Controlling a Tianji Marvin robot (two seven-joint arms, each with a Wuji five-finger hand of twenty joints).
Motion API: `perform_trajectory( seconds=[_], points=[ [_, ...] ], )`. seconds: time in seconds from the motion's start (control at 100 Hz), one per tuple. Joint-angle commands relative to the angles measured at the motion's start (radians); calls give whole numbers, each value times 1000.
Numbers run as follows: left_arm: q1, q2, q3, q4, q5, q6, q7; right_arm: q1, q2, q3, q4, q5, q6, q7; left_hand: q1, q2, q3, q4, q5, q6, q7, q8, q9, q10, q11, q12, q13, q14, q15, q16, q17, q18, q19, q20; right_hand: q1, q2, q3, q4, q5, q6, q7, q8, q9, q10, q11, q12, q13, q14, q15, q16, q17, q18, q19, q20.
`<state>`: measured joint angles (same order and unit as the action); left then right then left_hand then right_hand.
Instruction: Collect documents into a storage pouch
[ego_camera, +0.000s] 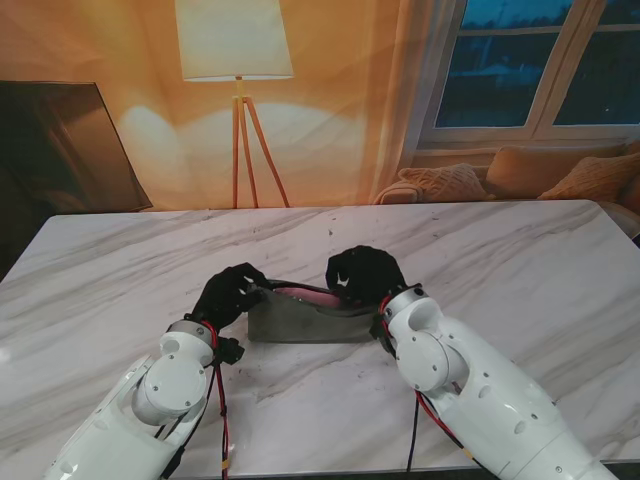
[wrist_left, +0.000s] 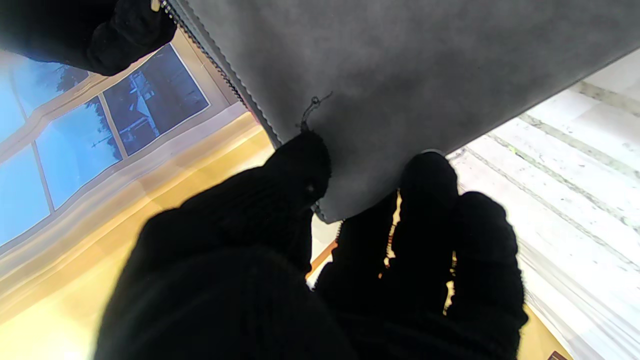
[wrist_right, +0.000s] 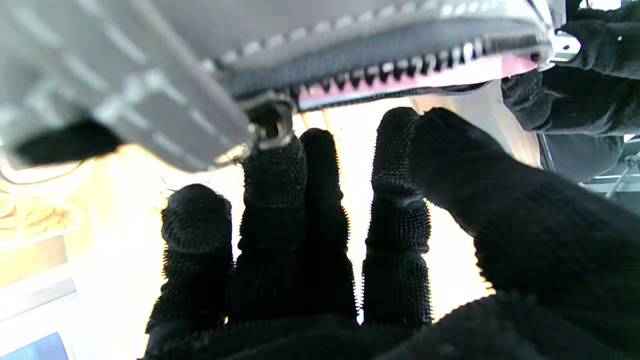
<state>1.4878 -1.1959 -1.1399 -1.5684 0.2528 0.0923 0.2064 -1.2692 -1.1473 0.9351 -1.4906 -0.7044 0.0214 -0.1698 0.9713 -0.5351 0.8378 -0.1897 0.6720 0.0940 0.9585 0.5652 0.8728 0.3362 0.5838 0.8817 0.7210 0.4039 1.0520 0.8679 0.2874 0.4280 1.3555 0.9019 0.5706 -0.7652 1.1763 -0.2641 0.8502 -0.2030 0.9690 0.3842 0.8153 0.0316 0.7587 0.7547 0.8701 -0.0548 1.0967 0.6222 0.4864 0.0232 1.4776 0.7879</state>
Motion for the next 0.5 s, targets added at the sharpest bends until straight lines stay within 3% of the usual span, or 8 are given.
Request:
perform_trajectory(
  seconds=[0.0,0.49],
  points=[
    [1,-8,2,-7,-2,-1,-10,-8,1,8,-19,-8,-4,1,31,14,-17,-1,-2,24,20,14,46,-23,26,28,17,49,30,7,-16,-60,-6,13,-27,-4,30,-37,-46,-12,-19,7,-51,5,-16,-48,-44,-38,-53,1,-31,-9,-37,-1],
    [1,-10,3,-7,-13,-3,-7,-4,-1,-10,-17,2,-13,3,32,15,-18,-1,-3,24,19,14,46,-22,25,29,16,48,31,7,-17,-60,-6,13,31,11,29,-30,57,-48,31,9,-46,4,-19,-52,-44,-31,-90,-21,-44,-6,-57,0]
  ],
)
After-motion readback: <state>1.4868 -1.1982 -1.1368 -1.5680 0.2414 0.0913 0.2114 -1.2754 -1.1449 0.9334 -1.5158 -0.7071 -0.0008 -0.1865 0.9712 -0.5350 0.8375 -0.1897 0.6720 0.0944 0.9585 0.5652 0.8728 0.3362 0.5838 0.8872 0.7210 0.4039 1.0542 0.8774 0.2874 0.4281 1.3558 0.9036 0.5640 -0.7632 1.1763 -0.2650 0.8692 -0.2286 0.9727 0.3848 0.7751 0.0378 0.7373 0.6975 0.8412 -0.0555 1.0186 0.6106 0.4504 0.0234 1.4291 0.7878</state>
